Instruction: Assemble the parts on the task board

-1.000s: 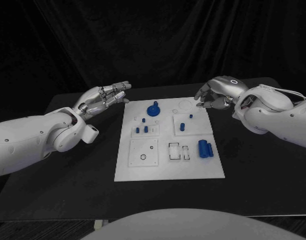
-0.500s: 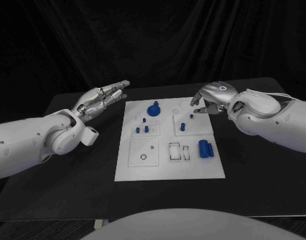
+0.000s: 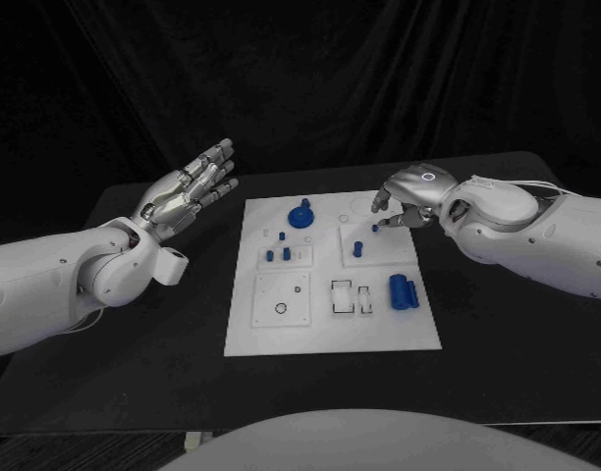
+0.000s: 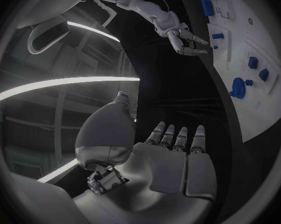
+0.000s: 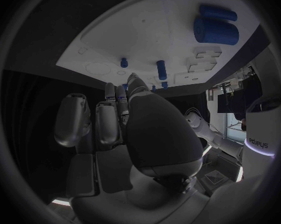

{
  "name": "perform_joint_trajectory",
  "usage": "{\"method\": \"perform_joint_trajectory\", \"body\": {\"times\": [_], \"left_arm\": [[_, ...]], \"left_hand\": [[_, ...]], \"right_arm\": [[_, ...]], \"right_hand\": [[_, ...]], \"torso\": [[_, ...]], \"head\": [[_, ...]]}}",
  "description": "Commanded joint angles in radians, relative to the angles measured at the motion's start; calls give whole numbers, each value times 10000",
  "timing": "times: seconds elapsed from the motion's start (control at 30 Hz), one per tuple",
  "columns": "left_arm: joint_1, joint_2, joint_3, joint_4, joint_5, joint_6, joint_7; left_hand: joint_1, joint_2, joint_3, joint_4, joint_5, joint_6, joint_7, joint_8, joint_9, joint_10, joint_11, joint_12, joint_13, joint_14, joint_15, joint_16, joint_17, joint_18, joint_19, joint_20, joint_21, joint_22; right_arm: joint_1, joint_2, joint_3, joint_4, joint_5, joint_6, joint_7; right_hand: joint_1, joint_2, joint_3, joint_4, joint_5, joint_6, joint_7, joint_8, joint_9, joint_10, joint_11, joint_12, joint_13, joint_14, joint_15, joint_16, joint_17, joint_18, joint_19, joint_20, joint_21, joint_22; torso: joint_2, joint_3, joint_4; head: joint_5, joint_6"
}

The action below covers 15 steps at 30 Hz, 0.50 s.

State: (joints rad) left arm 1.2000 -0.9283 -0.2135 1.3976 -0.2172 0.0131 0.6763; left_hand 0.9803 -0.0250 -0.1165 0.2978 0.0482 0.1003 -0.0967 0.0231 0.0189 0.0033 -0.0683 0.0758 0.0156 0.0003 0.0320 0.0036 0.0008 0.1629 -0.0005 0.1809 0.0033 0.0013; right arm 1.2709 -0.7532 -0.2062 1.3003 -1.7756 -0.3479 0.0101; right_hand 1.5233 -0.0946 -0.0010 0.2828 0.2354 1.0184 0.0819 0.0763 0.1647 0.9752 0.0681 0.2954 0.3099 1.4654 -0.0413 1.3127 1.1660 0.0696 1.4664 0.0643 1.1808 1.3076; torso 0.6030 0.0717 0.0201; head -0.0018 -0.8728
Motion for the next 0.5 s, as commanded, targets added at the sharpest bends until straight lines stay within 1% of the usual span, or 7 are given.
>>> {"method": "perform_joint_trajectory", "body": {"times": [0.03, 0.07, 0.13, 0.2, 0.33, 0.4, 0.5], "left_arm": [[-12, 19, 11, 12, 551, 157, 1486], [-12, 22, 11, 10, 559, 135, 1479], [-12, 28, 11, 7, 573, 77, 1456], [-13, 30, 11, 0, 581, 51, 1433], [-13, 36, 11, -28, 588, 70, 1433], [-13, 40, 11, -53, 590, 170, 1457], [-14, 46, 11, -75, 592, 289, 1489]], "left_hand": [[-140, 90, 80, -15, -14, 4, -17, -62, -14, 29, -227, -38, -1, -3, -349, -36, -8, 171, 5, -725, -33, -13], [-127, 99, 87, -40, -12, 13, 63, -61, -13, 35, -168, -30, 0, -3, -693, -36, -8, 159, 5, -764, -33, -13], [-136, 111, 87, -16, -14, 33, -15, -59, -11, 34, -257, -52, -5, -3, -456, -36, -8, 136, 5, -516, -33, -13], [-136, 112, 84, -22, -15, 71, -2, -55, -7, 30, -309, -85, -11, -3, -145, -36, -8, 126, 5, 669, -33, -13], [-111, 186, 104, -23, -11, 80, 62, -54, -6, 22, -392, -114, -16, -3, 3, -36, -8, 135, 5, 931, -33, -13], [-72, 236, 104, -24, -11, 51, 57, -60, -11, 16, -373, -131, -19, -3, -123, -36, -8, 130, 5, 732, -33, -13], [0, 373, 58, -30, -13, -18, 51, -69, -21, -5, -395, -205, -34, -3, -359, -36, -8, 128, 5, -241, -33, -13]], "right_arm": [[-23, 36, 8, -85, -76, 252, -222], [-23, 47, 8, -107, -33, 277, -216], [-24, 69, 8, -153, 57, 340, -196], [-25, 93, 8, -188, 107, 388, -183], [-28, 152, 8, -251, 153, 458, -162], [-36, 200, 8, -300, 169, 497, -143], [-61, 271, 8, -387, 182, 550, -120]], "right_hand": [[-69, 41, 9, -3, -6, 8, 62, -9, -3, -93, -10, 85, 30, 157, 43, 33, -22, 45, -46, 21, -56, 1656], [-64, 50, 17, -9, 24, 28, 80, 2, 1, -100, -12, 103, 35, 150, 45, 32, -30, 48, -53, 24, -66, 1653], [-62, 61, 28, -17, 101, 40, 113, 10, 1, -106, -10, 144, 44, 142, 61, 43, -28, 47, -61, 33, -58, 1653], [-77, 67, 31, -15, 168, 36, 150, 8, -2, -112, -5, 181, 51, 136, 85, 52, -29, 46, -68, 49, -54, 1652], [-88, 77, 39, -18, 227, 49, 221, 16, -2, -130, -8, 216, 55, 124, 97, 51, -47, 49, -80, 62, -61, 1647], [-69, 91, 63, -34, 314, 79, 291, 33, 2, -153, -10, 248, 54, 109, 101, 49, -69, 53, -95, 75, -69, 1642], [-32, 87, 91, -57, 456, 68, 324, 26, -4, -204, 3, 269, 43, 83, 97, 28, -124, 65, -118, 78, -101, 1631]], "torso": [[5, 4, -4], [6, 4, -2], [4, 3, -1], [-1, 3, 1], [-2, 6, -2], [-4, 4, -1], [-7, 2, 7]], "head": [[-39, 2], [-45, 2], [-52, 2], [-54, 2], [-72, 2], [-83, 2], [-83, 2]]}}
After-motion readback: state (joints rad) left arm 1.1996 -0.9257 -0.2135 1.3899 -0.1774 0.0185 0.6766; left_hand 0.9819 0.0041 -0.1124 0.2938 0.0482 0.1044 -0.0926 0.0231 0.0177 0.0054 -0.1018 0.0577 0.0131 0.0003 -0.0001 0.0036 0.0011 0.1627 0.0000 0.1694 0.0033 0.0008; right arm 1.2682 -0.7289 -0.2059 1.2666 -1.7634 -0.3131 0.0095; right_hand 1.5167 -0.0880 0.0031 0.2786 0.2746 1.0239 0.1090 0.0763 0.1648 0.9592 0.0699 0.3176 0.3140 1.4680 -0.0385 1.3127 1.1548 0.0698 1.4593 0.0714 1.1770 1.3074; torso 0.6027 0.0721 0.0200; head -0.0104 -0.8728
